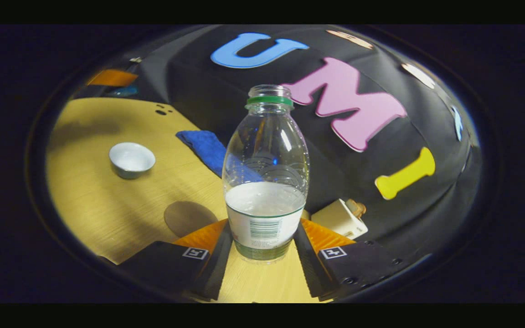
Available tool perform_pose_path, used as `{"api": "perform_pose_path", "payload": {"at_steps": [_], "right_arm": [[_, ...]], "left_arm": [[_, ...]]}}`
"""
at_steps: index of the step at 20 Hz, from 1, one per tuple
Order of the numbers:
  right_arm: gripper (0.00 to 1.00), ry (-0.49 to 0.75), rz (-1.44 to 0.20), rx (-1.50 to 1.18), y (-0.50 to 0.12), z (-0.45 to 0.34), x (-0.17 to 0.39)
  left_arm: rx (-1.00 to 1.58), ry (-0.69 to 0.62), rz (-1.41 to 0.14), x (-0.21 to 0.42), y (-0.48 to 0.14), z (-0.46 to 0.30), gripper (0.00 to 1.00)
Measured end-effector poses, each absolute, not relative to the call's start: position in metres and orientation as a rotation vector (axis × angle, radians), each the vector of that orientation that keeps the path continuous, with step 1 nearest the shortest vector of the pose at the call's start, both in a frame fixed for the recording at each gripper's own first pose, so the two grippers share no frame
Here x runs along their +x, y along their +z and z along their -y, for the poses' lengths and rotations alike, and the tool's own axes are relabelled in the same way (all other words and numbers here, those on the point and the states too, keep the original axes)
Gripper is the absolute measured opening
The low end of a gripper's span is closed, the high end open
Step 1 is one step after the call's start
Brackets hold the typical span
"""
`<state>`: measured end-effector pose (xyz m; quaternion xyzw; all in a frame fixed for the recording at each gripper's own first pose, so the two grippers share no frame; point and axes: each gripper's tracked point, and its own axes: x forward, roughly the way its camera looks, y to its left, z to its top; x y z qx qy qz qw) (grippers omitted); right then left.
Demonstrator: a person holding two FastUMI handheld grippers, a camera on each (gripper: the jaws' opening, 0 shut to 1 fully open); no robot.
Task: Open the teacup lid with one hand, grasp the water bottle and pour water into the teacup with the other hand; after pouring, place the water bottle on the coaster and then close the teacup lid.
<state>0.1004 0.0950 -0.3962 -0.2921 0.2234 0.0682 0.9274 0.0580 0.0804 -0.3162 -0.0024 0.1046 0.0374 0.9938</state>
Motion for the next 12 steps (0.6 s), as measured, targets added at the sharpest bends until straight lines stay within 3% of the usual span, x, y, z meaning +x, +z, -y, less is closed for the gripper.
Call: {"api": "perform_pose_path", "payload": {"at_steps": [2,3,7,8,11,12], "right_arm": [[0.74,0.175,-0.452,-0.689,-0.403,-0.102,0.107],[0.74,0.185,-0.454,-0.735,-0.405,-0.105,0.11],[0.73,0.206,-0.458,-0.89,-0.412,-0.111,0.12],[0.73,0.212,-0.457,-0.931,-0.414,-0.112,0.124],[0.74,0.229,-0.455,-1.02,-0.417,-0.116,0.132],[0.73,0.237,-0.454,-1.042,-0.419,-0.118,0.132]], "left_arm": [[-0.007,0.089,-0.22,0.052,-0.32,-0.088,0.28],[-0.011,0.096,-0.222,0.049,-0.322,-0.091,0.31],[-0.013,0.114,-0.23,0.043,-0.326,-0.1,0.32],[-0.014,0.115,-0.232,0.042,-0.326,-0.101,0.28],[-0.023,0.123,-0.238,0.04,-0.331,-0.105,0.31],[-0.024,0.125,-0.24,0.04,-0.332,-0.106,0.28]]}}
